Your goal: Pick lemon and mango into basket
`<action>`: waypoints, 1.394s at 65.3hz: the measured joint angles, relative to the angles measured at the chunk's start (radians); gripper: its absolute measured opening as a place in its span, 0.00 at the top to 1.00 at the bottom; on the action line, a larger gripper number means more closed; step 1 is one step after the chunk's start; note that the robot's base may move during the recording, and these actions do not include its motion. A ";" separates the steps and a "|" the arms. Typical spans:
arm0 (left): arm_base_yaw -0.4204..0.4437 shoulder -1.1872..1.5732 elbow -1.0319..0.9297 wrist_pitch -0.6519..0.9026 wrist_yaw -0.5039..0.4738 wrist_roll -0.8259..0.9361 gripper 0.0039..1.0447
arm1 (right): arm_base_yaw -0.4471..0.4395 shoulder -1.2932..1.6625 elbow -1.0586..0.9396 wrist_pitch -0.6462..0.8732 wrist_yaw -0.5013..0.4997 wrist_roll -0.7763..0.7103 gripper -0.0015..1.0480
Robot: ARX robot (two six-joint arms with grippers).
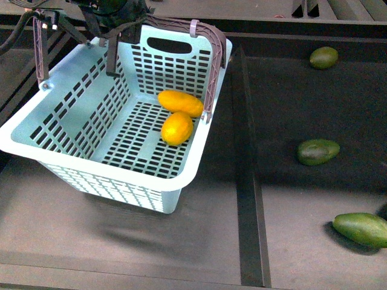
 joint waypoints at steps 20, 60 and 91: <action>0.010 -0.100 -0.089 -0.021 -0.020 0.020 0.55 | 0.000 0.000 0.000 0.000 0.000 0.000 0.08; 0.119 -0.581 -0.823 0.895 0.120 1.361 0.51 | 0.000 0.000 0.000 0.000 0.000 0.000 0.08; 0.262 -0.982 -1.245 0.924 0.259 1.617 0.97 | 0.000 0.000 0.000 0.000 0.000 0.000 0.08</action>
